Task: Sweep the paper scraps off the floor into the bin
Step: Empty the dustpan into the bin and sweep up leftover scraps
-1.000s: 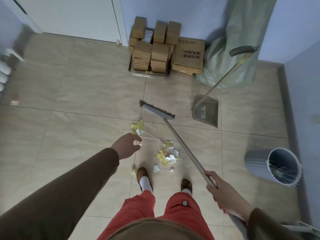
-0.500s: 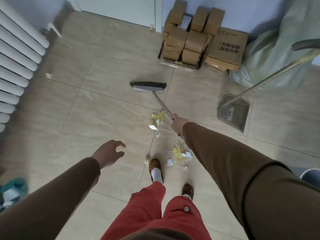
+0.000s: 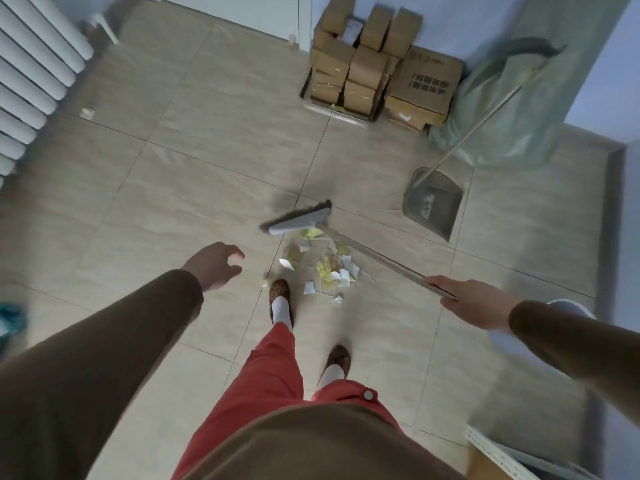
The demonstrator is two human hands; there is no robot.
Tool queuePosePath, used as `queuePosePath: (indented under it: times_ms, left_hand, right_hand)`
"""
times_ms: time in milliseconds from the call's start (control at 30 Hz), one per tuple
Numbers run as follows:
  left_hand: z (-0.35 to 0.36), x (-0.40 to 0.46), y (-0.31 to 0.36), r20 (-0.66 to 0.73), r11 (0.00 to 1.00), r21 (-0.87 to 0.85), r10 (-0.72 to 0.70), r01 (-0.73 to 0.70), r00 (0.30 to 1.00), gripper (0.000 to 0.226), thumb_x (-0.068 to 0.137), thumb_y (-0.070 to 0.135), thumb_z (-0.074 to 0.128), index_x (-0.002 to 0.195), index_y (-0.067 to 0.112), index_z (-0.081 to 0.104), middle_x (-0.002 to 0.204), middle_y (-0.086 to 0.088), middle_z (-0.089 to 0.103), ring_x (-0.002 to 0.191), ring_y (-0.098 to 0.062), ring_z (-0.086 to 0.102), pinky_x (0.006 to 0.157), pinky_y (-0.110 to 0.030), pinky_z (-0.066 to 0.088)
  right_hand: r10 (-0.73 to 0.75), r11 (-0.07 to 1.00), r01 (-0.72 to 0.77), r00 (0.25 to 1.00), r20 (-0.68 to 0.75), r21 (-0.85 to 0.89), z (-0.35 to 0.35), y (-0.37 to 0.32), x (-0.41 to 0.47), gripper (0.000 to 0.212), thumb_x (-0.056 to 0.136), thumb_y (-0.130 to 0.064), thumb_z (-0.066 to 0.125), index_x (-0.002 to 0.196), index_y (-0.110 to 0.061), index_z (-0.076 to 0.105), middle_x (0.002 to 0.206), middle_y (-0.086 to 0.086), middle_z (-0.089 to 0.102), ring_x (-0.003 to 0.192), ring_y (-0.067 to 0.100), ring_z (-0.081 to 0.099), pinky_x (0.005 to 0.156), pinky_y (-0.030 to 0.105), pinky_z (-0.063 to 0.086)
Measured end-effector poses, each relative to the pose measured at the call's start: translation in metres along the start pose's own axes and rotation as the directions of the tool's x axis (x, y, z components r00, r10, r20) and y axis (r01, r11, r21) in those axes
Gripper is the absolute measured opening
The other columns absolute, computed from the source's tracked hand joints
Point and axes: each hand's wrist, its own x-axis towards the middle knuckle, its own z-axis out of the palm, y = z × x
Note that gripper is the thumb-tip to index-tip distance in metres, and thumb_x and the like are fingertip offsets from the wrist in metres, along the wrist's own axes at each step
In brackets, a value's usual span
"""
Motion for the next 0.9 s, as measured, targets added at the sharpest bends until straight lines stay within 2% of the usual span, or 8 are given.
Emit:
queuePosePath:
  times_ms: [67, 167, 367, 467, 567, 633, 767, 900]
  left_hand:
    - [0.021, -0.022, 0.007, 0.009, 0.999, 0.032, 0.010, -0.011, 1.000, 0.035, 0.093, 0.026, 0.062, 0.128, 0.022, 0.062, 0.131, -0.009, 0.057, 0.114, -0.027, 0.057, 0.101, -0.037, 0.043]
    - [0.050, -0.054, 0.011, 0.032, 0.998, 0.055, 0.025, -0.027, 0.999, 0.035, 0.093, 0.025, 0.062, 0.128, 0.022, 0.062, 0.130, -0.008, 0.057, 0.113, -0.026, 0.058, 0.100, -0.036, 0.043]
    - [0.080, -0.103, -0.005, 0.092, 0.992, 0.125, 0.002, -0.014, 0.996, 0.036, 0.092, 0.027, 0.063, 0.128, 0.025, 0.062, 0.132, -0.004, 0.056, 0.113, -0.024, 0.058, 0.100, -0.037, 0.044]
    - [0.083, -0.112, -0.013, 0.082, 0.990, 0.143, -0.022, 0.010, 0.996, 0.037, 0.093, 0.027, 0.062, 0.129, 0.024, 0.061, 0.132, -0.006, 0.057, 0.115, -0.024, 0.057, 0.100, -0.035, 0.043]
    - [0.087, -0.115, -0.013, 0.069, 0.991, 0.131, -0.008, -0.002, 0.998, 0.033, 0.092, 0.023, 0.063, 0.125, 0.022, 0.064, 0.127, -0.005, 0.060, 0.112, -0.023, 0.059, 0.096, -0.033, 0.044]
    - [0.092, -0.115, -0.015, 0.069, 0.993, 0.119, 0.013, -0.021, 0.998, 0.033, 0.090, 0.021, 0.063, 0.123, 0.022, 0.065, 0.127, -0.006, 0.061, 0.110, -0.023, 0.060, 0.096, -0.035, 0.046]
    - [0.101, -0.120, -0.025, 0.087, 0.992, 0.123, 0.030, -0.041, 0.996, 0.034, 0.092, 0.024, 0.062, 0.126, 0.027, 0.063, 0.129, -0.002, 0.059, 0.114, -0.021, 0.058, 0.099, -0.037, 0.045]
    - [0.108, -0.122, -0.035, 0.110, 0.990, 0.133, 0.037, -0.052, 0.993, 0.035, 0.093, 0.027, 0.062, 0.128, 0.028, 0.061, 0.132, 0.000, 0.056, 0.114, -0.020, 0.057, 0.100, -0.034, 0.043]
  right_hand:
    - [-0.014, 0.960, -0.004, 0.998, 0.064, 0.278, 0.026, 0.002, -0.041, 0.046, 0.101, -0.037, 0.046, 0.141, -0.051, 0.029, 0.087, 0.005, 0.063, 0.060, 0.015, 0.057, 0.052, 0.028, 0.053]
    - [-0.090, 0.783, -0.012, 0.987, 0.133, 0.621, 0.063, -0.022, -0.080, 0.053, 0.100, -0.032, 0.051, 0.144, -0.050, 0.028, 0.077, 0.006, 0.056, 0.054, 0.012, 0.049, 0.047, 0.027, 0.046]
    - [-0.243, 0.419, -0.133, 0.937, 0.252, 0.898, 0.107, -0.090, -0.095, 0.053, 0.098, -0.010, 0.049, 0.145, -0.032, 0.038, 0.069, 0.007, 0.057, 0.049, 0.012, 0.053, 0.043, 0.024, 0.046]
    - [-0.318, 0.184, -0.330, 0.871, 0.374, 0.926, 0.126, -0.131, -0.085, 0.046, 0.099, -0.007, 0.047, 0.143, -0.019, 0.040, 0.080, 0.009, 0.058, 0.046, 0.009, 0.051, 0.038, 0.018, 0.043]
    - [-0.450, -0.017, -0.569, 0.739, 0.502, 0.822, 0.141, -0.177, -0.066, 0.015, 0.100, -0.010, 0.041, 0.112, -0.003, 0.048, 0.084, 0.007, 0.052, 0.044, 0.005, 0.045, 0.037, 0.013, 0.040]
    - [-0.486, -0.105, -0.641, 0.700, 0.523, 0.760, 0.148, -0.197, -0.049, 0.014, 0.098, -0.008, 0.038, 0.099, 0.001, 0.048, 0.083, 0.005, 0.048, 0.043, 0.006, 0.045, 0.037, 0.013, 0.041]
    - [-0.401, -0.268, -0.638, 0.755, 0.518, 0.722, 0.146, -0.184, -0.021, 0.014, 0.097, -0.007, 0.040, 0.106, 0.002, 0.046, 0.079, 0.010, 0.051, 0.040, 0.009, 0.048, 0.035, 0.015, 0.044]
    - [-0.250, -0.297, -0.567, 0.823, 0.510, 0.768, 0.128, -0.125, -0.019, 0.015, 0.100, -0.014, 0.044, 0.103, 0.000, 0.049, 0.082, 0.010, 0.052, 0.041, 0.008, 0.048, 0.034, 0.015, 0.044]
